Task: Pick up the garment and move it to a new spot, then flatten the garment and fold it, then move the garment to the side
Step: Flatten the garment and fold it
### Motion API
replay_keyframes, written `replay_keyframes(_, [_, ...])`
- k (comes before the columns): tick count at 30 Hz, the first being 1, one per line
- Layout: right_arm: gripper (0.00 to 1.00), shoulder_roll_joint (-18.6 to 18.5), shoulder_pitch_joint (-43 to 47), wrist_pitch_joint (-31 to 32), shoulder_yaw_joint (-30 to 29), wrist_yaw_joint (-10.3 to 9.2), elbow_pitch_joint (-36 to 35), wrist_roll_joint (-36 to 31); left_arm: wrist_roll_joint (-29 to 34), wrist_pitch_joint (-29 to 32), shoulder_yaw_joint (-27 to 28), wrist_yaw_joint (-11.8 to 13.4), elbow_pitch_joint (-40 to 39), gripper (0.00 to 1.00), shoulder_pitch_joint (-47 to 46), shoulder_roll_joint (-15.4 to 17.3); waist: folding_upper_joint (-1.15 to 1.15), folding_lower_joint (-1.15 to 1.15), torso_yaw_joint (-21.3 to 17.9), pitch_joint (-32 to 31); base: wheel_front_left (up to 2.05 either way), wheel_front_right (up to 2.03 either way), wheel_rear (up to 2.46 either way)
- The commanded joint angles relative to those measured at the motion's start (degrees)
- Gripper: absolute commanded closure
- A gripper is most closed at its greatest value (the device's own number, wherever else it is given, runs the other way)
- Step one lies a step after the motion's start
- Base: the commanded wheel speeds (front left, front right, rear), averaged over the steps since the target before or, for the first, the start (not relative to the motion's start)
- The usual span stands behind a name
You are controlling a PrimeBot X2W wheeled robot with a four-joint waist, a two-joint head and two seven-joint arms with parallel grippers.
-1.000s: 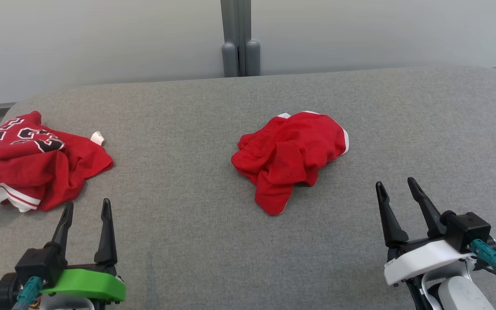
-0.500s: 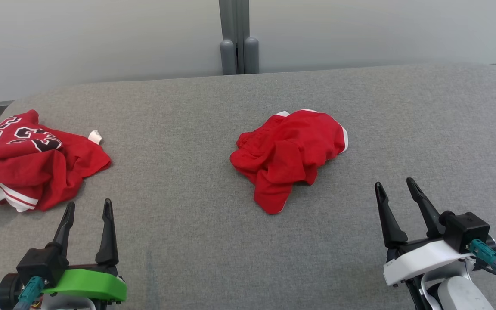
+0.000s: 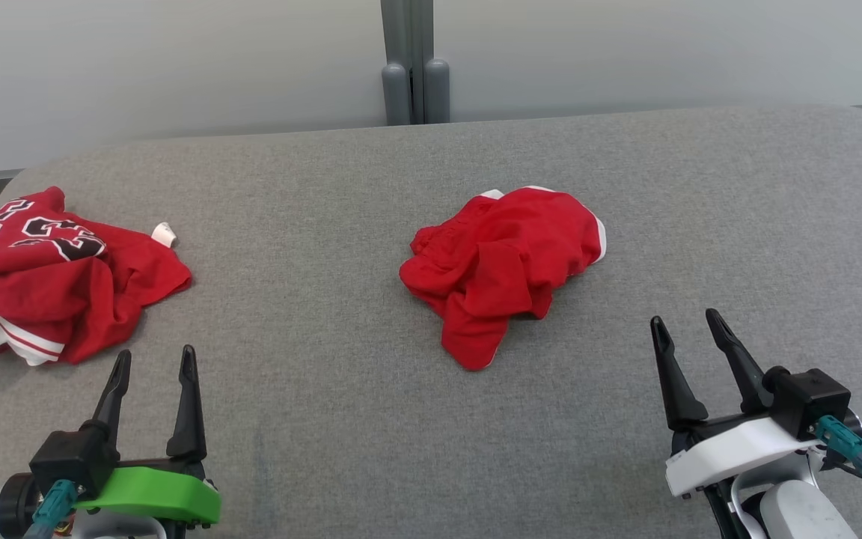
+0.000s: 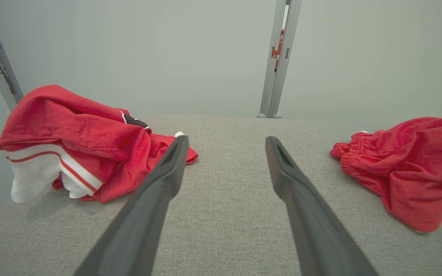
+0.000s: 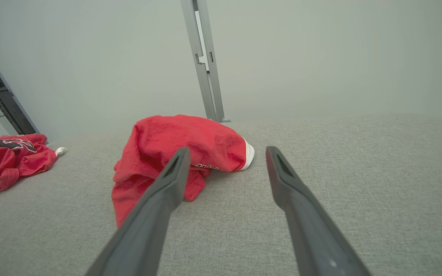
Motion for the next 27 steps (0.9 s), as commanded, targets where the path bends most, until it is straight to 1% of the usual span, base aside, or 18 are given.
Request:
replay_keyframes(1, [0.00, -0.08, -0.73, -0.17, -0.13, 0.00, -0.15, 0.12, 0.84, -0.05, -0.03, -0.14, -0.10, 0.00, -0.68, 0.33, 0.00, 0.00, 0.03, 0.14, 0.00, 0.00, 0.00])
replay_keyframes(8, [0.00, 0.02, -0.93, -0.17, -0.16, 0.00, -0.23, 0.13, 1.09, -0.05, -0.65, -0.14, 0.22, 0.00, -1.63, 0.67, 0.00, 0.00, -0.06, 0.77, 0.00, 0.00, 0.00])
replay_keyframes(13, [0.00, 0.03, -1.67, -0.17, 0.13, 0.00, -0.40, 0.22, 1.63, -0.05, -3.29, -0.14, 0.82, 0.00, -5.50, 1.69, 0.00, 0.00, -0.54, 2.33, 0.00, 0.00, 0.00])
replay_keyframes(16, [0.00, -0.12, -2.58, -0.18, 0.52, 0.00, -0.39, 0.38, 1.64, -0.05, -5.54, -0.14, 1.36, 0.00, -9.94, 2.49, 0.00, 0.00, -1.30, 3.54, 0.00, 0.00, 0.00])
replay_keyframes(21, [0.00, 0.07, -4.21, -0.17, 0.73, 0.00, -0.52, 0.85, 1.32, -0.05, -11.03, -0.14, 4.25, 0.00, -19.94, 4.02, 0.00, 0.00, -3.92, 6.59, 0.00, 0.00, 0.00])
replay_keyframes(27, [0.00, 0.67, -5.94, -0.17, 0.59, 0.00, -0.60, 1.27, -0.58, -0.03, -17.77, -0.14, 11.08, 0.00, -30.70, 5.11, 0.00, 0.00, -8.12, 10.14, 0.00, 0.00, 0.00])
